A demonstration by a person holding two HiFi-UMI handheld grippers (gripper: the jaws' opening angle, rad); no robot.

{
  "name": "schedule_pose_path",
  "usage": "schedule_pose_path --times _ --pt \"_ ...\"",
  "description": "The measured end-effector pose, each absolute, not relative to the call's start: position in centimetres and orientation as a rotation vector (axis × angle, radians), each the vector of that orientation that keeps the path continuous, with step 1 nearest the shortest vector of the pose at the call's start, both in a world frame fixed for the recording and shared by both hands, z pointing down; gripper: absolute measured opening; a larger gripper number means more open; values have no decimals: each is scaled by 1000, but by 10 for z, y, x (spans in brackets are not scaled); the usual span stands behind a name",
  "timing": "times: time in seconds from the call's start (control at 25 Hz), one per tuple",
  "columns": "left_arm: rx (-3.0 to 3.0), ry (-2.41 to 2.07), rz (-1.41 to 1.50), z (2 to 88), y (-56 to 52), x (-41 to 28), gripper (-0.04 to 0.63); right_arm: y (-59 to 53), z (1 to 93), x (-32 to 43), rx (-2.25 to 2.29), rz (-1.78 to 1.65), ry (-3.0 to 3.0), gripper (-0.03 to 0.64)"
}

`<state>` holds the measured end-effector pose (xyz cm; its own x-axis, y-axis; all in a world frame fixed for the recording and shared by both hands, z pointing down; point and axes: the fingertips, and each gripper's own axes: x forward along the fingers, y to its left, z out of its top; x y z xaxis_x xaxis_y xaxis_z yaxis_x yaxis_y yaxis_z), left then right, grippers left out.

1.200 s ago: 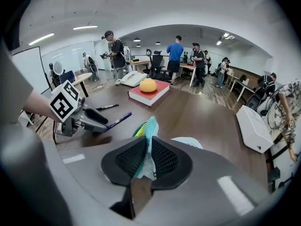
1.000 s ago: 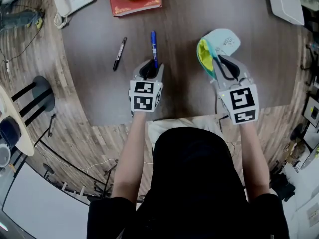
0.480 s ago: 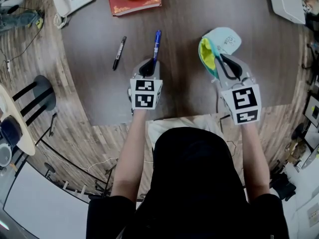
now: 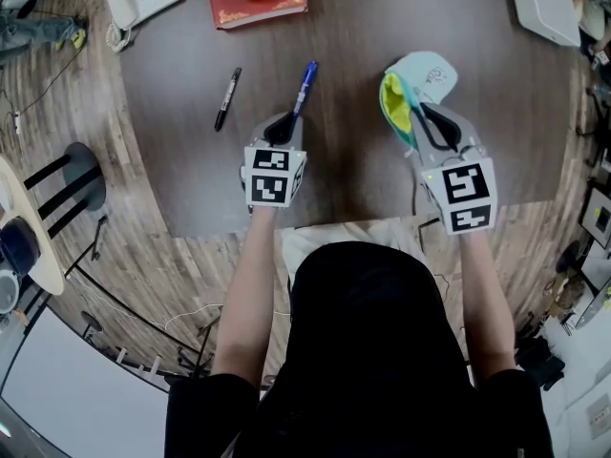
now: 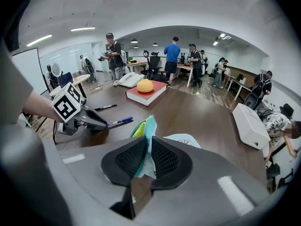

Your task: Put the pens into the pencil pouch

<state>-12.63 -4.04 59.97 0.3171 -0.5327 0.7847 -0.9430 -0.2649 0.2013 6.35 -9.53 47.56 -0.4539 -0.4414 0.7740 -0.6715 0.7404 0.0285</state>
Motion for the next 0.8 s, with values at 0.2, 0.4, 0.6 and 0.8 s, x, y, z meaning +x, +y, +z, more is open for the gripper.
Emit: schedule_pose_path --times 0.2,0.4,0.6,0.8 --pt "1923 -1315 756 582 -31 -123 32 -95 474 65 843 359 -2131 48" --pt "1941 -1332 759 559 -18 -121 32 -91 476 63 844 372 -2149 48" --pt "1997 -1314 789 532 -11 -110 32 -90 479 65 849 381 -2166 48" --pt "2078 -1265 799 497 -6 -86 32 -87 477 68 846 381 -2191 48"
